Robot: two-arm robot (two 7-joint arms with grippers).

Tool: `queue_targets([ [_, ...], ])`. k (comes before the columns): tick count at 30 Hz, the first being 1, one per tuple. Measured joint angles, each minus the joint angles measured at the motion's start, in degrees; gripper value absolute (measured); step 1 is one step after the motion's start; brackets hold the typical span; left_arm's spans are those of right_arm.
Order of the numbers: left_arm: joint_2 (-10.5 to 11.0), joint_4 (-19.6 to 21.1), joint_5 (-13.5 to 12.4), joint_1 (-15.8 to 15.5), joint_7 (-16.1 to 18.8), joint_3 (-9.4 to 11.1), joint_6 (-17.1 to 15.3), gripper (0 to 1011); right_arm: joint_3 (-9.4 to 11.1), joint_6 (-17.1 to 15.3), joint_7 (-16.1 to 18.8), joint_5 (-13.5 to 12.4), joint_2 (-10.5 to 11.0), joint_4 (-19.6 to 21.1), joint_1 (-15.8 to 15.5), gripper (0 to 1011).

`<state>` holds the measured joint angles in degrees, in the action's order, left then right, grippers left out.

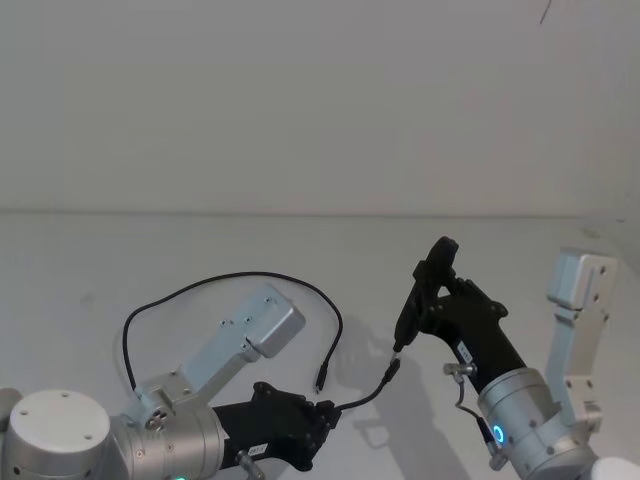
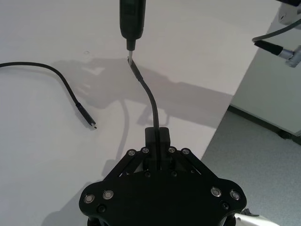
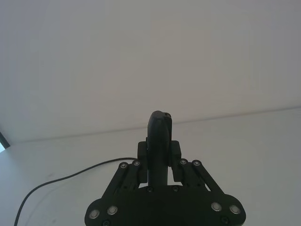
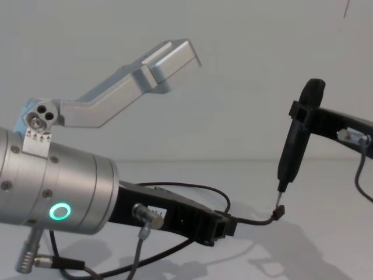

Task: Pick up the data cable with the one hand.

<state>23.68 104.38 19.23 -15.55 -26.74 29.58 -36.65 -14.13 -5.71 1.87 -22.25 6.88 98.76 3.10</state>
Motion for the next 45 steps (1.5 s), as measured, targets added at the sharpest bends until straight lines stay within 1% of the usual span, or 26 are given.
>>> queue_targets([
  [19,0.09,0.11,0.05,0.06,-0.05,0.0,-0.07,40,1.16,1.92,0.79,1.21,-1.33,-4.72,2.21,279],
  [27,0.09,0.12,0.05,0.06,-0.05,0.0,-0.07,40,1.82,1.81,1.27,1.32,-1.43,-5.52,2.71,279],
  [33,0.09,0.12,0.04,0.06,-0.05,0.0,-0.07,40,2.5,-0.11,1.75,0.79,-1.29,-5.08,2.56,279],
  [37,0.09,0.12,0.04,0.06,-0.05,0.0,-0.06,40,2.92,-1.98,2.26,-0.21,-1.01,-4.25,2.19,279],
  [45,0.09,0.12,0.04,0.06,-0.05,0.0,-0.06,40,3.88,-6.26,3.42,-3.24,-0.48,-1.58,1.36,279],
])
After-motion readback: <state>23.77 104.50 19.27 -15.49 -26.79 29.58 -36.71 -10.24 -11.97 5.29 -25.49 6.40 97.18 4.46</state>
